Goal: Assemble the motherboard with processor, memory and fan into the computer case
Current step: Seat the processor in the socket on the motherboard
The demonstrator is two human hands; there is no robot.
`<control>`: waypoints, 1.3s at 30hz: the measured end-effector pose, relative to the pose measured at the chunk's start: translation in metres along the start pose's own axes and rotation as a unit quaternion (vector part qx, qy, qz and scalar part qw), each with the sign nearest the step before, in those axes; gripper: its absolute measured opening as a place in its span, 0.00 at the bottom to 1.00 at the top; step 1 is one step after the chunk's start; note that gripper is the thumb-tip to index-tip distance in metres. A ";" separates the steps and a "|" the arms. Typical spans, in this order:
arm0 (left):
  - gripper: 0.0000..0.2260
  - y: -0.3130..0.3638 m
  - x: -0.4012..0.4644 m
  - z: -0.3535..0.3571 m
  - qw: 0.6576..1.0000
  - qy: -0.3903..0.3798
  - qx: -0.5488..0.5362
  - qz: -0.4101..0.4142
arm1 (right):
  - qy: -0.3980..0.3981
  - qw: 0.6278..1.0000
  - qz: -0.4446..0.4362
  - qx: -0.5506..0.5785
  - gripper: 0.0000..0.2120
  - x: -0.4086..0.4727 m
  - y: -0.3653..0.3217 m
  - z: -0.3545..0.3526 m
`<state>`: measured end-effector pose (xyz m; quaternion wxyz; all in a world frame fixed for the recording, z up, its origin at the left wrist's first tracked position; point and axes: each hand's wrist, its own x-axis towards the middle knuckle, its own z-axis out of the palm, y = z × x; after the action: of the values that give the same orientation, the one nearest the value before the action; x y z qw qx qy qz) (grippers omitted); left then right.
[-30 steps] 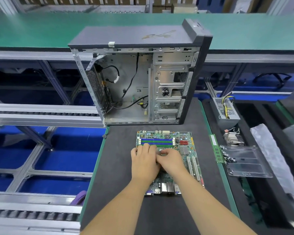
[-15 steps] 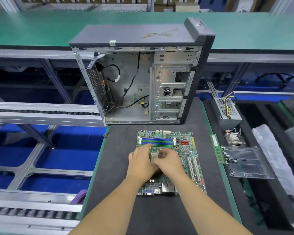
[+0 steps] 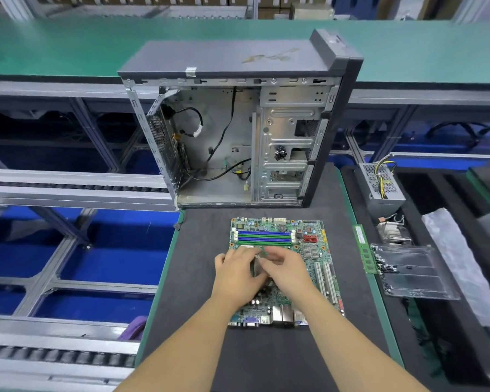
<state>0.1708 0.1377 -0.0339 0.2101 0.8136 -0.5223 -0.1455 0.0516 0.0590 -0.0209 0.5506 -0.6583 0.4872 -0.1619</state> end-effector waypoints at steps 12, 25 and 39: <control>0.18 -0.031 -0.013 -0.005 0.997 0.037 0.070 -0.003 | -0.038 0.923 -0.193 -0.331 0.10 -0.006 0.012 -0.014; 0.14 -0.058 -0.019 0.006 0.998 0.027 -0.003 -0.058 | -0.084 0.879 -0.271 -0.383 0.09 0.008 0.009 -0.022; 0.15 -0.060 -0.014 0.008 0.997 0.017 -0.010 -0.073 | -0.083 0.872 -0.232 -0.424 0.24 0.007 0.012 -0.016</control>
<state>0.2085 0.1709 -0.0698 0.2161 0.8497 -0.4563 -0.1520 0.0371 0.0453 -0.0279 0.2039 -0.9334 0.2951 -0.0080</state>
